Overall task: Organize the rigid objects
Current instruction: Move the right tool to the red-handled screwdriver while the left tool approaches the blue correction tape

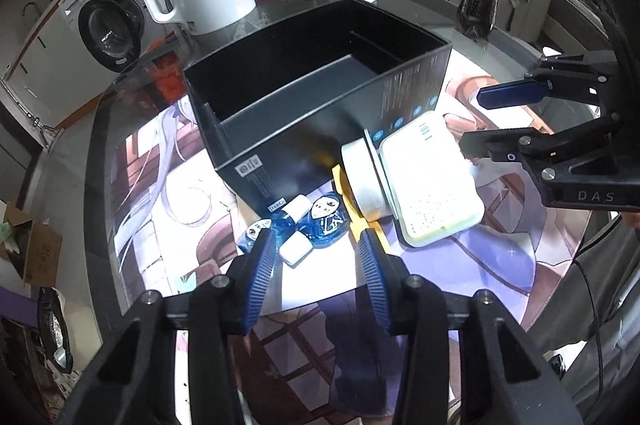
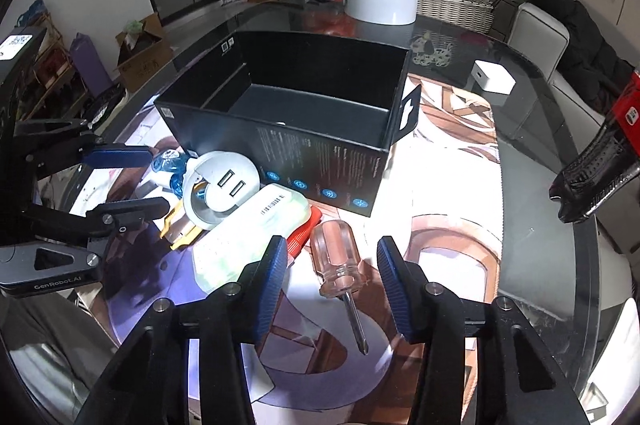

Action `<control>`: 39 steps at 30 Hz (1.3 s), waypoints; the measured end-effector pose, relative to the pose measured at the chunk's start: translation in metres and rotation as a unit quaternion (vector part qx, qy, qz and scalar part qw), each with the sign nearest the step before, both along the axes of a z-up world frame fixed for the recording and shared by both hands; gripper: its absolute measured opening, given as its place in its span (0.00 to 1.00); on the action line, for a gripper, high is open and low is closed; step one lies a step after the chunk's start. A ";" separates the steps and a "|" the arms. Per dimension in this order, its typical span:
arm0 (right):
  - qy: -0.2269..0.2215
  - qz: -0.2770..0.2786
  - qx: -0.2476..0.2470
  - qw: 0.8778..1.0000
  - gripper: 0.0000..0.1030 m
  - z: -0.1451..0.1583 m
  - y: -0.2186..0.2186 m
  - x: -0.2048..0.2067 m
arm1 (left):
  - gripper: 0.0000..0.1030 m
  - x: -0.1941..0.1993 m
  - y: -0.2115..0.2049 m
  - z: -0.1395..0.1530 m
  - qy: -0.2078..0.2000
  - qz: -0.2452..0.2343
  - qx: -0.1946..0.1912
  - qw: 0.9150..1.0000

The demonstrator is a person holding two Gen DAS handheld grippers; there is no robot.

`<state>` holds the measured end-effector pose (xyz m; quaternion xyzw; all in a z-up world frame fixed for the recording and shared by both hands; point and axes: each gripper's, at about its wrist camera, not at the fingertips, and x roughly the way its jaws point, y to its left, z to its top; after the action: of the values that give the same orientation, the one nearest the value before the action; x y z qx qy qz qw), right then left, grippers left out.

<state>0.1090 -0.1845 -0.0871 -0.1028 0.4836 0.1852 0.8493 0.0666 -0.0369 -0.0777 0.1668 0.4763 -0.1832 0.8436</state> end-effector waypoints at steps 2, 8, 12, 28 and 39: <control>0.007 0.002 -0.001 1.000 0.47 -0.003 0.001 0.001 | 0.35 0.002 0.000 0.000 0.001 -0.001 -0.003 1.000; 0.020 0.001 0.000 1.000 0.46 -0.011 0.003 0.001 | 0.14 0.003 -0.001 0.000 0.022 -0.014 -0.020 0.999; 0.025 0.001 0.004 1.000 0.45 -0.011 0.003 0.001 | 0.12 -0.002 -0.004 0.002 0.027 -0.026 -0.022 0.999; 0.025 -0.002 0.006 1.000 0.45 -0.012 0.001 0.007 | 0.42 0.017 -0.009 -0.014 0.022 -0.019 0.006 1.000; 0.052 0.003 0.013 0.999 0.27 -0.021 0.001 0.012 | 0.27 0.014 -0.011 -0.011 0.032 -0.022 0.010 0.999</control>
<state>0.1209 -0.1836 -0.1085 -0.0837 0.5242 0.1993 0.8237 0.0804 -0.0483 -0.0884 0.1796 0.5011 -0.2026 0.8219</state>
